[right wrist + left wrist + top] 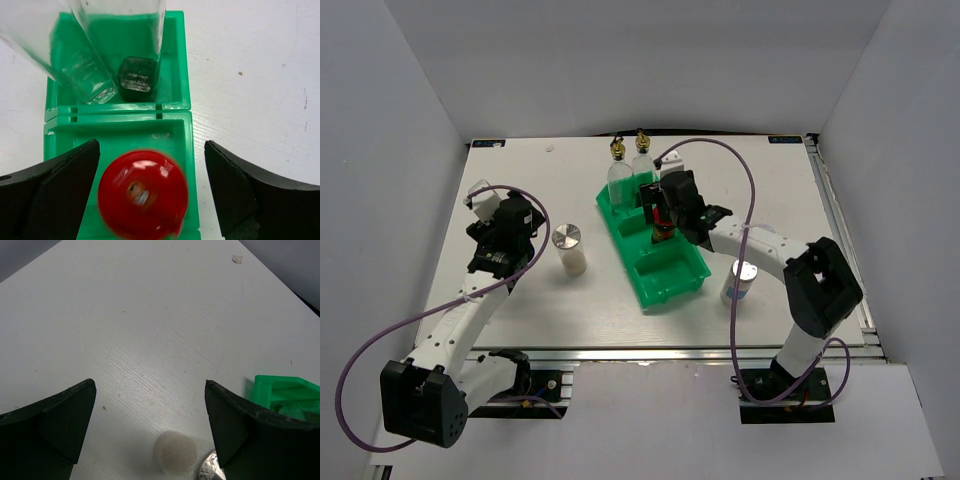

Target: Organize the condiment bottles

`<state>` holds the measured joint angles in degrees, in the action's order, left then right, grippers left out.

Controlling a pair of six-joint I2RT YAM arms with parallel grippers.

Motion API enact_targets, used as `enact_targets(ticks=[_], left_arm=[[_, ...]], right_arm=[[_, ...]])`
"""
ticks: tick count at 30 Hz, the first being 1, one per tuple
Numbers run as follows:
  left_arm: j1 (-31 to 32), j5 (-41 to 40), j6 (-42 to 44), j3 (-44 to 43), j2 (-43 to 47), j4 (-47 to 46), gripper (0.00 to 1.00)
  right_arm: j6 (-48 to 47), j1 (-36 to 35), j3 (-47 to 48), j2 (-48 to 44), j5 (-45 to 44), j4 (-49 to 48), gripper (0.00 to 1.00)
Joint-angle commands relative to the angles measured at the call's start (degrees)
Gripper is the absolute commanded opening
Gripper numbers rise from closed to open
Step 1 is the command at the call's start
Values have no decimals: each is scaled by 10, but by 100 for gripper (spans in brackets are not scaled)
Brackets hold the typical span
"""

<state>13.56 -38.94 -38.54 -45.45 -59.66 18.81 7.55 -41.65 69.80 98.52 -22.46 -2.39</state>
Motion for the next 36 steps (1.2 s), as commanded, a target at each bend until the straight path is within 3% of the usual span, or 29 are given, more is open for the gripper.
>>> enact_targets(ticks=[1, 6, 12, 18, 25, 36], left_arm=[[-3, -1, 1, -3, 11, -5, 98], [-4, 0, 1, -2, 14, -5, 98], [-4, -3, 0, -3, 16, -1, 98], [-4, -3, 0, -2, 19, -6, 98], [-4, 15, 0, -3, 13, -11, 98], [-3, 20, 3, -1, 10, -16, 98]], right_arm=[[11, 3, -3, -42, -21, -29, 89], [8, 3, -6, -83, -29, -12, 89], [-25, 13, -50, -187, -114, -9, 90], [52, 137, -87, -257, -104, 118, 89], [102, 268, -96, -232, -88, 234, 89], [128, 300, -108, -142, -38, 259, 89]])
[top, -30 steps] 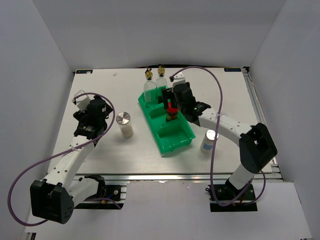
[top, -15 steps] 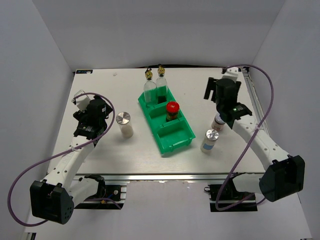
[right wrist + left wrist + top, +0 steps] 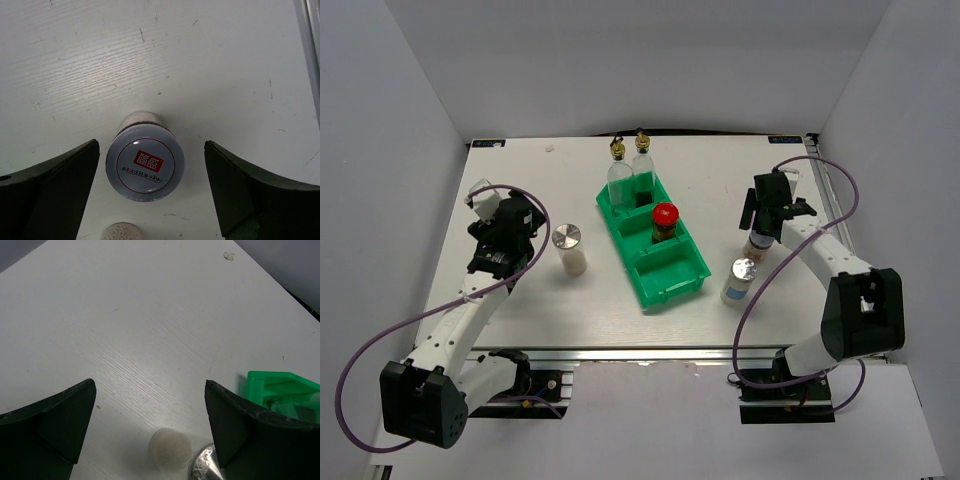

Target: Organize the condiment bottles

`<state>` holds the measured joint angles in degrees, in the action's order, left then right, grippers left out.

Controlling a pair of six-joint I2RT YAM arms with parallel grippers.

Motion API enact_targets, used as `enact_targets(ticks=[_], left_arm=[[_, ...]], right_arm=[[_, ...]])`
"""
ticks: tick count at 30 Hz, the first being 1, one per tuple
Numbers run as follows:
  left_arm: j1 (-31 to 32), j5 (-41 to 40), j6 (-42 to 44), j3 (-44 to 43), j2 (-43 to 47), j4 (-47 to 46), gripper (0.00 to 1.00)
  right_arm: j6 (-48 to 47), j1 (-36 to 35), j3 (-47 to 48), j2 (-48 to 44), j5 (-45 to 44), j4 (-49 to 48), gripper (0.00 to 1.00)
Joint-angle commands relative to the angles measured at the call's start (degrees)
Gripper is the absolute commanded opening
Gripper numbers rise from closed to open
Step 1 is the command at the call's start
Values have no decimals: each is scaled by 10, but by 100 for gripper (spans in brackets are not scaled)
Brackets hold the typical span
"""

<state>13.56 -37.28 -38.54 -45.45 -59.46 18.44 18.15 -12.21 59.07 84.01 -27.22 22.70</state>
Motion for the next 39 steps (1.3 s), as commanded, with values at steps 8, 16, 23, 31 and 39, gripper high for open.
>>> enact_targets(ticks=[8, 16, 23, 31, 39], left_arm=[[-4, 6, 3, 0, 4, -14, 98], [-3, 12, 2, 2, 7, -17, 98], [-4, 11, 2, 5, 16, -17, 98], [-3, 13, 4, 4, 18, -16, 98], [-3, 9, 4, 5, 18, -17, 98]], right_arm=[[50, 9, -18, 19, 41, 8, 85], [52, 9, -37, 10, 53, -2, 70], [43, 9, -21, -13, 50, 0, 34], [13, 9, 6, -46, 49, 2, 18], [-29, 7, -1, -61, 96, -36, 0]])
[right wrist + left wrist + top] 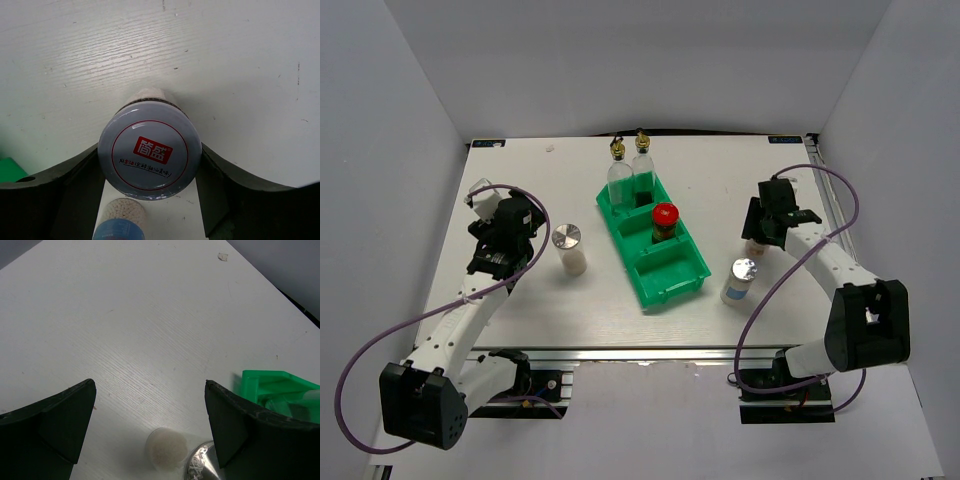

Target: Organize the condiment bottles

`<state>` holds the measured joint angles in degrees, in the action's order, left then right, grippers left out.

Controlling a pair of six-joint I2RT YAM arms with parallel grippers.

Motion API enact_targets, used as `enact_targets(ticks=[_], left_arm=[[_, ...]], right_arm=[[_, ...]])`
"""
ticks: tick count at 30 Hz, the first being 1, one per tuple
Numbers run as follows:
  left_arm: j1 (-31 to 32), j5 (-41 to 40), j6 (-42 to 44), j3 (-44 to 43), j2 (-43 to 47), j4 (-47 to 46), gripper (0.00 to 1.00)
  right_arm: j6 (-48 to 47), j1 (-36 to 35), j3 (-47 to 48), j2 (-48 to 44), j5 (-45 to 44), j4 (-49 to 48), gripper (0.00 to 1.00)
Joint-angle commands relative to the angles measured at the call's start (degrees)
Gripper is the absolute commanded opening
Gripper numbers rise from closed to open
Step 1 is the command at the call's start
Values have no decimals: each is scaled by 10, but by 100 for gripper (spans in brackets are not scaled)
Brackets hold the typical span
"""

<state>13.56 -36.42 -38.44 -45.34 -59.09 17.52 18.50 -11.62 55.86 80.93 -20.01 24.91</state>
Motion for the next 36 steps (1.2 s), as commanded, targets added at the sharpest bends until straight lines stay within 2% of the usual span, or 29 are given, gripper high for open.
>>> enact_targets(ticks=[1, 7, 10, 14, 17, 23, 30, 36], left_arm=[[-4, 0, 3, 3, 14, -7, 98], [-4, 0, 3, 3, 15, -6, 98], [-4, -1, 3, 3, 17, -6, 98], [-4, -2, 2, 2, 19, -3, 98], [-4, -3, 2, 3, 25, -2, 98], [-3, -12, -1, 2, 27, 4, 98], [-3, -12, 0, 2, 30, 7, 98], [-4, -11, 0, 3, 31, 6, 98]], right_arm=[[-41, 0, 34, -42, 30, -70, 0], [-78, -30, 74, -93, 71, -108, 0], [-109, -78, 108, -102, 102, -117, 0], [-151, -206, 151, -92, 88, -126, 0], [-162, -267, 182, -63, 133, -126, 0], [-179, -357, 247, 39, 123, -133, 0], [-168, -394, 336, 169, 45, -105, 0], [-144, -394, 363, 222, 4, -76, 0]])
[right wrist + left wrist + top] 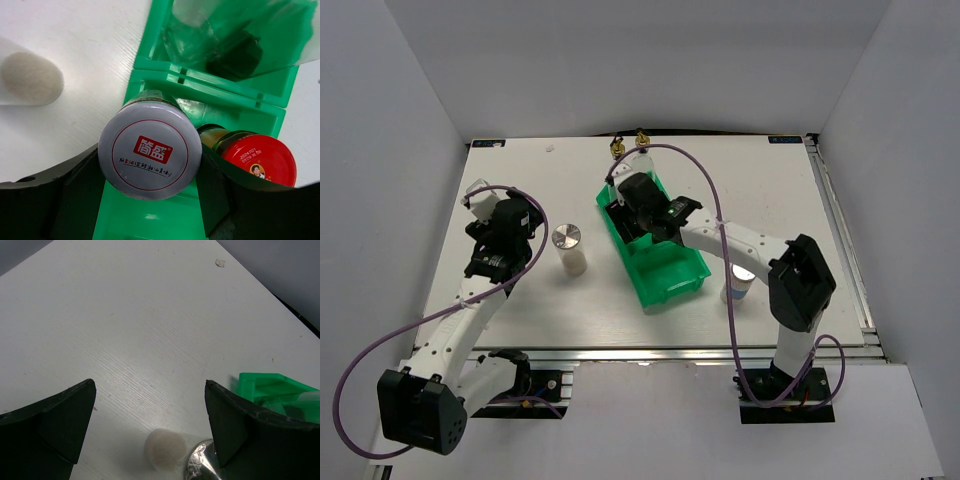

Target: Organize the condiment bottles

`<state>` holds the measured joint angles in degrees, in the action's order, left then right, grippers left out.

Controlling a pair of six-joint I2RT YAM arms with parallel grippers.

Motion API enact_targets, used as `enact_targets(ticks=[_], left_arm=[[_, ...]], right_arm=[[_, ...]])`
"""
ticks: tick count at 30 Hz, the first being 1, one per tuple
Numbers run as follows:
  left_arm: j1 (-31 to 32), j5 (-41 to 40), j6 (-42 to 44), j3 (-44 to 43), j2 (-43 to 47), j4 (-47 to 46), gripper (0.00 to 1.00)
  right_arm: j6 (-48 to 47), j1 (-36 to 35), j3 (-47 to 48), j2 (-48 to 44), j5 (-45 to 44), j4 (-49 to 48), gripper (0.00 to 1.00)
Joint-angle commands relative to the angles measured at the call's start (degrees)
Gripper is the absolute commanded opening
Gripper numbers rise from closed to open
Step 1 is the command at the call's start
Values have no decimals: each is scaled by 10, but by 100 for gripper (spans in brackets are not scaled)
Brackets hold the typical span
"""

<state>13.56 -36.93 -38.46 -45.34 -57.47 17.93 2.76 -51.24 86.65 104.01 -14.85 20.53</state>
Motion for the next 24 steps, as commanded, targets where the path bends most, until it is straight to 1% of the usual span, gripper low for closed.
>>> enact_targets(ticks=[1, 4, 11, 15, 17, 18, 23, 24], left_arm=[[-3, -4, 0, 3, 14, 2, 98], [-3, -3, 0, 3, 12, 1, 98], [-3, -2, 0, 3, 10, -1, 98], [-4, 0, 0, 4, 13, -3, 98], [-3, -1, 0, 4, 12, -3, 98], [-3, -1, 0, 4, 12, -2, 98], [-4, 2, 1, 3, 15, 2, 98], [-4, 1, 2, 4, 17, 1, 98]], right_arm=[[18, 2, 55, -4, -52, -30, 0], [27, 2, 54, 8, -75, -26, 0], [37, 3, 47, 34, -72, -16, 0], [39, 2, 45, 44, -66, -16, 6], [42, 2, 45, 49, -57, -18, 13], [42, 3, 47, 52, -55, -18, 23], [51, 3, 52, 64, -61, -15, 36], [52, 3, 53, 66, -61, -14, 41]])
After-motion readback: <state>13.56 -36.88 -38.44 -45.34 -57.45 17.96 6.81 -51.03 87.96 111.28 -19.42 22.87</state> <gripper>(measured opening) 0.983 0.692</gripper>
